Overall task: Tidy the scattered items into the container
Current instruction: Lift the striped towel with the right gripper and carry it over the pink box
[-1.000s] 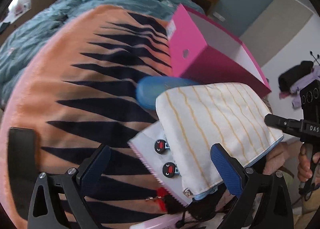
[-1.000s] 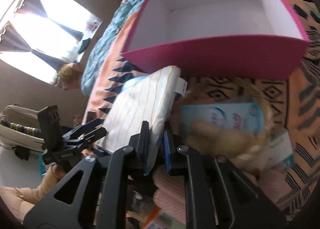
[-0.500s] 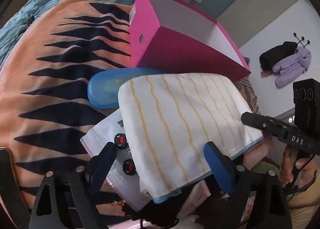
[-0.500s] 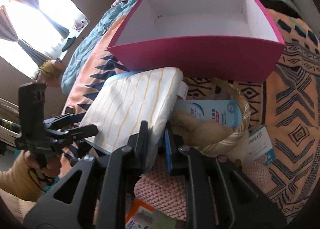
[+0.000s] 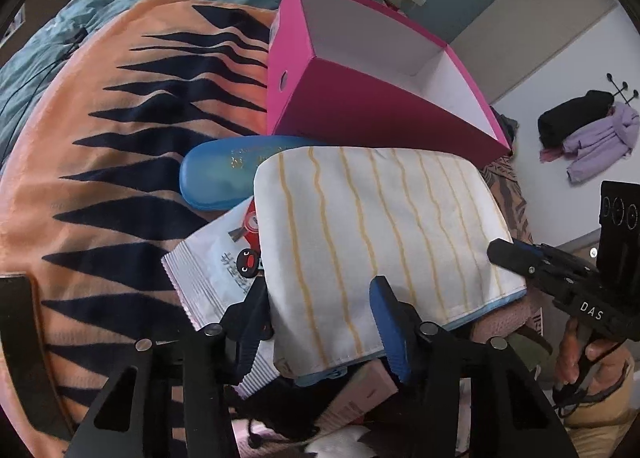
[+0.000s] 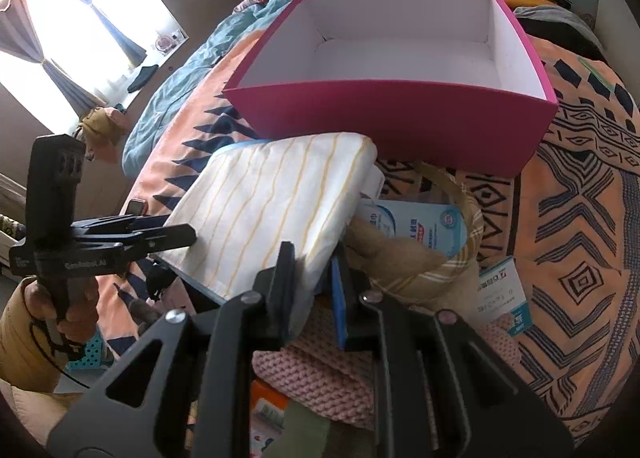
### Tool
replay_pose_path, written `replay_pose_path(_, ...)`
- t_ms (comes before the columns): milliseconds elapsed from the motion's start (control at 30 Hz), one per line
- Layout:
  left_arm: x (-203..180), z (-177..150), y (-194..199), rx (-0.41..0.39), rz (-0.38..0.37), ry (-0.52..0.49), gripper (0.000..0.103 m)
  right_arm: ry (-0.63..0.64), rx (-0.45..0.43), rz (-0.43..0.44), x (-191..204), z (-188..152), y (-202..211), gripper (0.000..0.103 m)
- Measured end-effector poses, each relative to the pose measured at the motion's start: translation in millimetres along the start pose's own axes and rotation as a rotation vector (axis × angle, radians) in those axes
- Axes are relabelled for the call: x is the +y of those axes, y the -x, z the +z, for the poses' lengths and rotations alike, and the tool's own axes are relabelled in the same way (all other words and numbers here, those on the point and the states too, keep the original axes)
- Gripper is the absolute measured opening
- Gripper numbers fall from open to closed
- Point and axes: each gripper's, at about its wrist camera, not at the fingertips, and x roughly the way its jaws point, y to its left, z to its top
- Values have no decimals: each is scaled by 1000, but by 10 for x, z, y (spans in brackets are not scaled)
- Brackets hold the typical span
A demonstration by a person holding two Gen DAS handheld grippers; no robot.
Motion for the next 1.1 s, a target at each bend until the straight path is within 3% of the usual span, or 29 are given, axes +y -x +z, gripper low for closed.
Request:
replay_pose_path(333, -286, -76, 157, -40, 23, 4, 30, 51, -67, 3, -43, -6, 318, 18)
replay_pose_path(700, -711, 33, 599, -151, 23, -54, 29, 81, -175, 48, -35, 133, 868, 18)
replay_pose_path(1100, -1081, 580, 924, -212, 47, -150, 29, 146, -291, 59, -8, 621, 1378, 18)
